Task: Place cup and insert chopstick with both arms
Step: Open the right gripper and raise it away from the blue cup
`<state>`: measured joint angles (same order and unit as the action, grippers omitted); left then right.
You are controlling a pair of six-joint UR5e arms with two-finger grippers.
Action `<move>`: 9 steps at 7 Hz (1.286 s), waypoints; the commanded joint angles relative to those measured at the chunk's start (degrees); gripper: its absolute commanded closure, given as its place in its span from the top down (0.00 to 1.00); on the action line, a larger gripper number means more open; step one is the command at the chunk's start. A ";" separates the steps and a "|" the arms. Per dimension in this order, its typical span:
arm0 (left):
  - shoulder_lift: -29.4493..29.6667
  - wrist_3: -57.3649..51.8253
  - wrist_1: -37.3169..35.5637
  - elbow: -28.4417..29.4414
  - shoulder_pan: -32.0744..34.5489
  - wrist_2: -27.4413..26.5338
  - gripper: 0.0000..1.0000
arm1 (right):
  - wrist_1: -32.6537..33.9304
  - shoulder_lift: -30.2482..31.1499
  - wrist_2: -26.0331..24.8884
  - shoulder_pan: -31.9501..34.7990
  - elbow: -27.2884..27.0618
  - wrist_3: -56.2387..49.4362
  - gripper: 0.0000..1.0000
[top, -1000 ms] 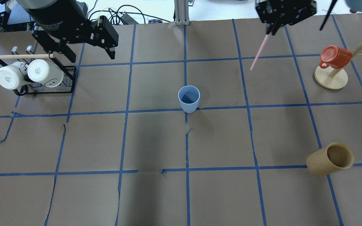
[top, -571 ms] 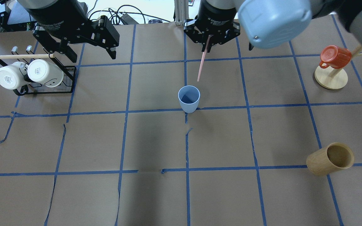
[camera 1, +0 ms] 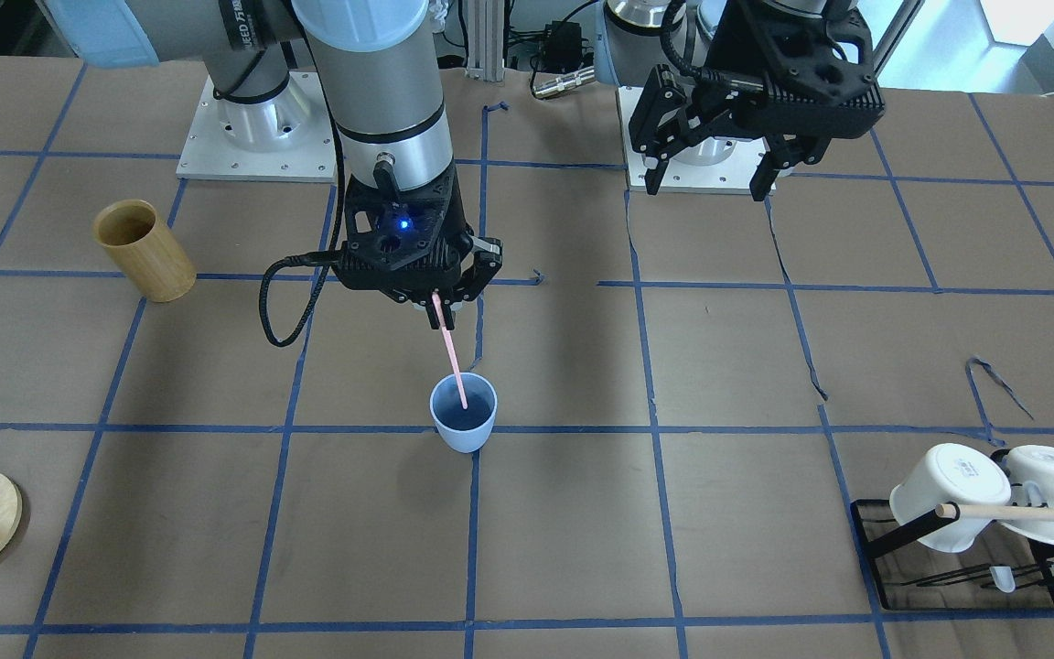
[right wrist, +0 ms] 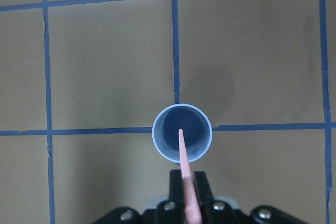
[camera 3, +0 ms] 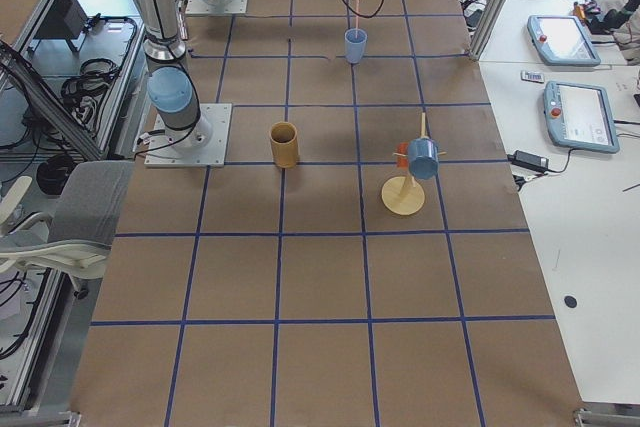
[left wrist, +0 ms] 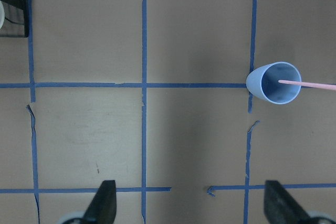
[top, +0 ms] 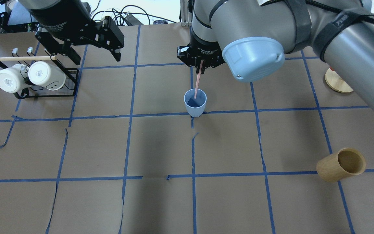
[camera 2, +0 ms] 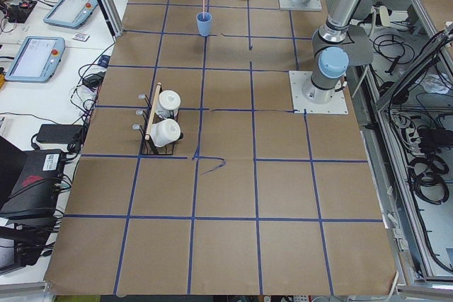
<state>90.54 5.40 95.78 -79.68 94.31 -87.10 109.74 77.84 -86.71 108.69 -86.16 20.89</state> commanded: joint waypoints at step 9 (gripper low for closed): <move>0.08 0.40 0.02 0.05 0.00 0.09 1.00 | -28.42 13.81 -5.14 -20.52 0.11 -29.57 1.00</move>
<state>90.54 5.80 95.79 -79.63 94.28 -87.09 84.65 89.22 -91.85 90.72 -85.96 -4.80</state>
